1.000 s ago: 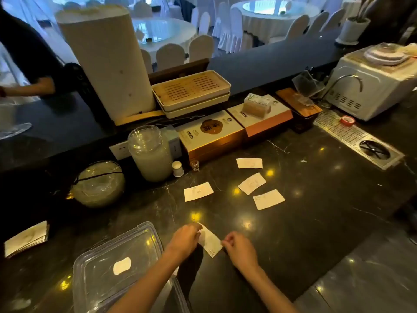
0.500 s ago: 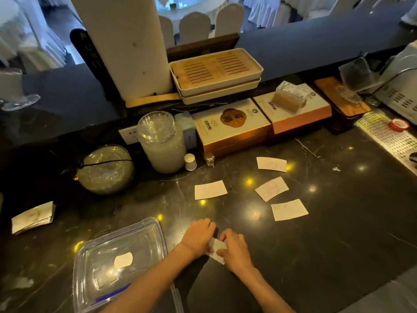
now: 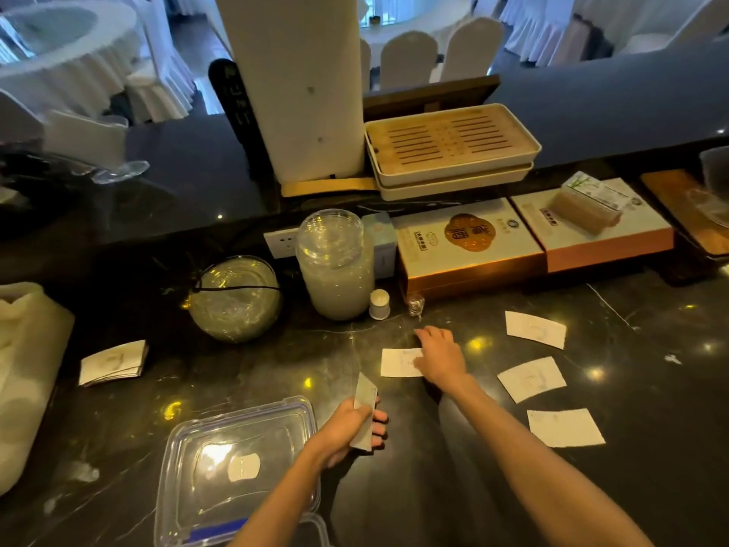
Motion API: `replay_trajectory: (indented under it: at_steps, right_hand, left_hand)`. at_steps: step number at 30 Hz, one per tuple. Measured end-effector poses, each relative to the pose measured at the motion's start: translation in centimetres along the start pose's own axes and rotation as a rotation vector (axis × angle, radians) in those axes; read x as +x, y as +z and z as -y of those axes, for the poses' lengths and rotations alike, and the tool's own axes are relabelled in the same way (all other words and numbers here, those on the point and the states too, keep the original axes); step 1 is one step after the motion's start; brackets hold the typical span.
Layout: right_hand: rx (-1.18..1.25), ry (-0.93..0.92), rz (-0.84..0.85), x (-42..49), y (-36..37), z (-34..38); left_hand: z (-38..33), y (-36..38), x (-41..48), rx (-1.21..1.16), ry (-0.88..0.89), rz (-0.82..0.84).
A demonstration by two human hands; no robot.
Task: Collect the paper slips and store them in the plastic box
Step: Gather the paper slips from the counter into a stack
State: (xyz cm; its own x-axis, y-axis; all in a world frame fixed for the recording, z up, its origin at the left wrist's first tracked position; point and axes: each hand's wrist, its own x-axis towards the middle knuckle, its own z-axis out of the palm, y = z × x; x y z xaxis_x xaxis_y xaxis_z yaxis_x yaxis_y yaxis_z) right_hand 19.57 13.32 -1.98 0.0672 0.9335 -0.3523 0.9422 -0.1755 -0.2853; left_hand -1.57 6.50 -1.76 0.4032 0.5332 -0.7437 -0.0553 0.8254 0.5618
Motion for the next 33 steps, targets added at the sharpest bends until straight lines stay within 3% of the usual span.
replay_trajectory:
  at_steps: [5,7,11,15,18,22,28,33]
  right_hand:
    - [0.085,0.087,-0.028,-0.5,2.0,-1.3]
    - [0.369,0.196,-0.041,-1.8,2.6,-2.3]
    - [1.178,0.492,-0.083,-6.0,4.0,-3.2]
    - [1.494,0.546,-0.022,-10.4,5.7,-1.5]
    - [1.449,0.509,-0.06,-11.7,5.7,-0.8]
    - [1.062,0.412,-0.086,-10.8,2.5,-4.2]
    - [0.555,0.526,-0.395,-3.9,-6.7,-13.1]
    - [0.216,0.513,-0.259,0.5,-10.4,-17.8]
  left_hand:
    - [-0.7,-0.4,0.2,-0.006,0.035,-0.076]
    - [-0.8,-0.1,0.3,-0.022,0.059,-0.096]
    - [-0.9,2.4,1.2,-0.081,0.129,-0.123]
    - [-1.1,7.0,2.5,-0.023,0.192,-0.064]
    - [-1.0,9.5,4.1,-0.002,0.191,-0.023]
    - [-1.3,11.2,6.0,0.065,0.202,0.003]
    - [-3.8,13.4,8.1,0.228,0.127,0.063]
    - [-6.4,17.0,10.8,0.321,0.119,0.106]
